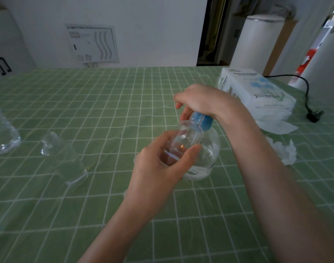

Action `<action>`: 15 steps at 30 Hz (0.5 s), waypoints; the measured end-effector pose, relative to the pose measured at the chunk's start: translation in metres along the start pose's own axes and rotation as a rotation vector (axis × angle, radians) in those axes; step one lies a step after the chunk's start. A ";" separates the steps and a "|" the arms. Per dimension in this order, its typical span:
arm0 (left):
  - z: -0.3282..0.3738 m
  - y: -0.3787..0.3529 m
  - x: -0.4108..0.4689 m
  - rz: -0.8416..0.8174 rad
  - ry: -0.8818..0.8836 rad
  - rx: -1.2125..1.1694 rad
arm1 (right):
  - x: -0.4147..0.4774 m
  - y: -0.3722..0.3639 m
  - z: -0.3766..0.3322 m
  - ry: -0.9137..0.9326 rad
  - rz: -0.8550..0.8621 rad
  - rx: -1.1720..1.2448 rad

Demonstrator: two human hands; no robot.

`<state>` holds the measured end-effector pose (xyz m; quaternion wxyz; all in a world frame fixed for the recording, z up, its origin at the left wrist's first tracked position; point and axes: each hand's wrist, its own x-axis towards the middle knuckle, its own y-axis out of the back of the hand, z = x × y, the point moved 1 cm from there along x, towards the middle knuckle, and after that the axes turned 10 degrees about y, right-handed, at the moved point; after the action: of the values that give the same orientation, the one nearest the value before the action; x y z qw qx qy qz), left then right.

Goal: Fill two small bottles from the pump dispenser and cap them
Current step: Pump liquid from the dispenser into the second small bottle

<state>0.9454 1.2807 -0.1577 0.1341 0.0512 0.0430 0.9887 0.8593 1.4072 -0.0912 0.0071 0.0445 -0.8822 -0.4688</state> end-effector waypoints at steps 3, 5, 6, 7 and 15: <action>0.000 0.000 0.001 0.001 -0.006 -0.004 | 0.000 0.003 -0.002 0.027 0.030 -0.011; 0.000 0.000 0.001 -0.001 -0.011 -0.010 | 0.000 0.007 -0.004 0.046 0.047 -0.026; 0.000 0.000 0.001 -0.003 -0.016 -0.016 | 0.001 0.008 -0.005 0.048 0.049 -0.032; 0.000 0.000 0.001 -0.002 -0.020 -0.020 | 0.001 0.009 -0.005 0.048 0.047 -0.040; -0.001 -0.001 0.001 -0.001 -0.019 -0.012 | 0.001 0.006 -0.004 0.029 0.007 -0.023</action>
<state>0.9440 1.2817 -0.1590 0.1354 0.0595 0.0359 0.9884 0.8585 1.4070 -0.0842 0.0221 0.0484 -0.8766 -0.4783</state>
